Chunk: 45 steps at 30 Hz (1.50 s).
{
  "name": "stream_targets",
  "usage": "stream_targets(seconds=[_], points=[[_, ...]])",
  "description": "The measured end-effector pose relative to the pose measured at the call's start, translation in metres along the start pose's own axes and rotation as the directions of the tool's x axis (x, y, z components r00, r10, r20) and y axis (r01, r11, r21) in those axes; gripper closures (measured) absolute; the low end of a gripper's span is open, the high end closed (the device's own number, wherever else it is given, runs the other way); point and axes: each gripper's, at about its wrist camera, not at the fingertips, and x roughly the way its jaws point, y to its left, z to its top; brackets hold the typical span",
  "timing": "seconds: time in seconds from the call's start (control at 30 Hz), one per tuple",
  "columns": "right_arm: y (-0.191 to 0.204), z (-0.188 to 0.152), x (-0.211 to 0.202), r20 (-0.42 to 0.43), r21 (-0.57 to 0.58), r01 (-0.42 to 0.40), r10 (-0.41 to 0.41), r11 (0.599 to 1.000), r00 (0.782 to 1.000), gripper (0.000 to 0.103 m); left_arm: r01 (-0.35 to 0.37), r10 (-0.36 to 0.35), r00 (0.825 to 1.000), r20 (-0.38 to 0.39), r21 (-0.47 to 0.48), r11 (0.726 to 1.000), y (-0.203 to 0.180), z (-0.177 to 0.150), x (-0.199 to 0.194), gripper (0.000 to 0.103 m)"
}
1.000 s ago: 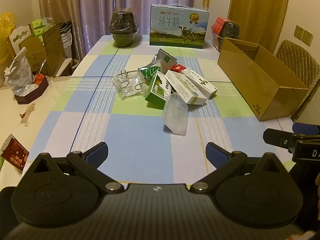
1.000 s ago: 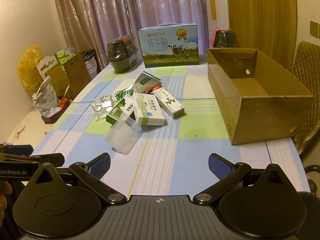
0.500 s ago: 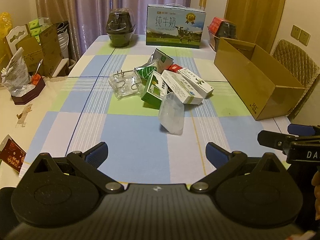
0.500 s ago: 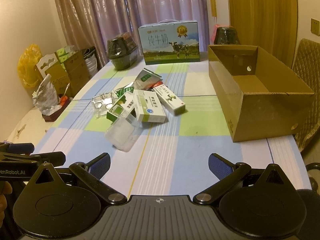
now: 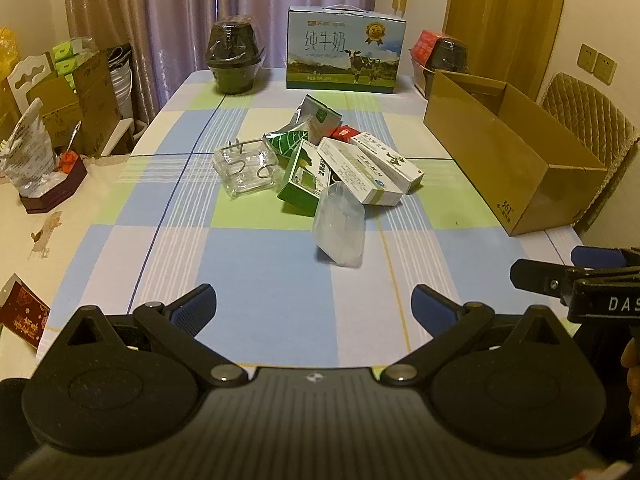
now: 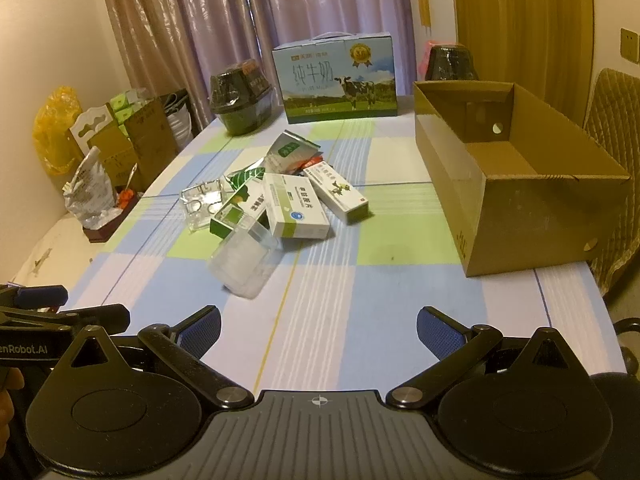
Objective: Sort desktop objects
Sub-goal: 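Move the right tool toward the pile of medicine boxes, then grasp the white Mecobalamin Tablets box with the right gripper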
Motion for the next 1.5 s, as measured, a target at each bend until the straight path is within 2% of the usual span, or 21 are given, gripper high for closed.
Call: stream_targets(seconds=[0.2, 0.43, 0.63, 0.77, 0.9, 1.1, 1.23, 1.3, 1.4, 1.5], points=[[-0.002, 0.000, 0.001, 0.004, 0.001, 0.000, 0.000, 1.000, 1.000, 0.002, 0.014, -0.013, 1.000, -0.007, 0.018, 1.000, -0.003, 0.002, 0.004, 0.001], [-0.008, 0.008, 0.008, 0.007, 0.003, -0.008, 0.008, 1.000, 1.000, 0.002, -0.029, 0.028, 1.000, 0.005, 0.132, 0.991, -0.014, 0.005, 0.019, 0.001], [-0.015, 0.017, 0.023, 0.002, 0.002, -0.019, 0.019, 1.000, 1.000, 0.002, -0.040, 0.038, 0.999, 0.013, 0.220, 0.975, -0.023, 0.010, 0.044, 0.001], [-0.019, 0.023, 0.038, -0.011, 0.008, -0.035, 0.035, 0.999, 0.999, 0.002, -0.059, 0.048, 0.998, 0.041, 0.308, 0.949, -0.033, 0.011, 0.062, 0.002], [-0.019, 0.030, 0.054, -0.017, -0.006, -0.048, 0.047, 0.999, 0.999, 0.002, -0.050, 0.037, 0.998, 0.046, 0.350, 0.936, -0.038, 0.012, 0.084, 0.006], [-0.023, 0.042, 0.080, -0.020, -0.025, -0.047, 0.047, 0.999, 0.999, 0.002, -0.064, 0.036, 0.997, 0.069, 0.458, 0.886, -0.052, 0.011, 0.118, 0.010], [-0.026, 0.048, 0.097, -0.034, -0.036, -0.053, 0.052, 0.998, 0.998, 0.004, -0.071, 0.037, 0.996, 0.075, 0.515, 0.854, -0.056, 0.007, 0.141, 0.019], [-0.028, 0.050, 0.106, -0.045, -0.038, -0.063, 0.062, 0.997, 0.997, 0.008, -0.080, 0.043, 0.996, 0.080, 0.544, 0.835, -0.057, 0.005, 0.151, 0.021], [-0.031, 0.052, 0.118, -0.061, -0.038, -0.066, 0.064, 0.997, 0.996, 0.009, -0.102, 0.046, 0.993, 0.110, 0.588, 0.802, -0.060, 0.000, 0.159, 0.024], [-0.033, 0.054, 0.130, -0.074, -0.036, -0.072, 0.069, 0.997, 0.995, 0.010, -0.118, 0.047, 0.990, 0.130, 0.616, 0.779, -0.063, -0.002, 0.167, 0.032]])
